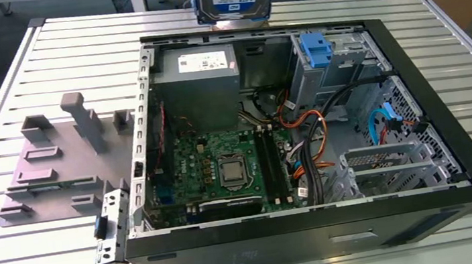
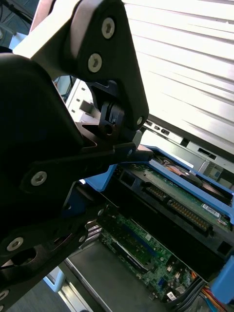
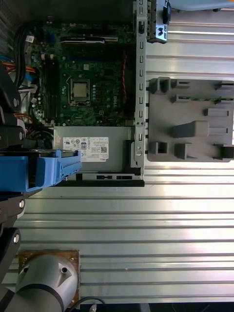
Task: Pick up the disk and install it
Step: 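Pick up the disk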
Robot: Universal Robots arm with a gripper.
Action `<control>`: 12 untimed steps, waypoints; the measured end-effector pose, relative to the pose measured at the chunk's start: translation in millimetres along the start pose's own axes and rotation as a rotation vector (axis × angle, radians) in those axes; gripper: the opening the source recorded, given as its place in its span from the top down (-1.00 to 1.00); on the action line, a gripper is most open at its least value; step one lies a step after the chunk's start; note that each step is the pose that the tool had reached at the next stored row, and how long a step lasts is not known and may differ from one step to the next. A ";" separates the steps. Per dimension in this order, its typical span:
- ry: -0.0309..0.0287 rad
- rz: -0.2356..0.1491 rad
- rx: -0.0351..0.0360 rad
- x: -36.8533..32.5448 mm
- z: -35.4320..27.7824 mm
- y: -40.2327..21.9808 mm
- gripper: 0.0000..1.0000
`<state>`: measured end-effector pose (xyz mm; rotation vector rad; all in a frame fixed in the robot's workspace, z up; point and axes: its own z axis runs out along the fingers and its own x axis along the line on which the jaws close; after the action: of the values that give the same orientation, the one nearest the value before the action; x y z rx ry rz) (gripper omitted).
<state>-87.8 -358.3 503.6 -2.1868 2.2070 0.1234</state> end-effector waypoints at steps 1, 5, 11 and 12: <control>0.0000 0.000 0.0000 0.0 0.0 -0.3 0.26; 0.0000 0.000 0.0000 0.0 0.0 -1.5 0.26; 0.0000 0.000 0.0000 0.0 -0.1 -3.3 0.26; 0.0000 0.000 0.0000 0.0 -0.1 -3.6 0.26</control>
<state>-84.2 -358.3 503.6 -2.1869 2.2070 0.1234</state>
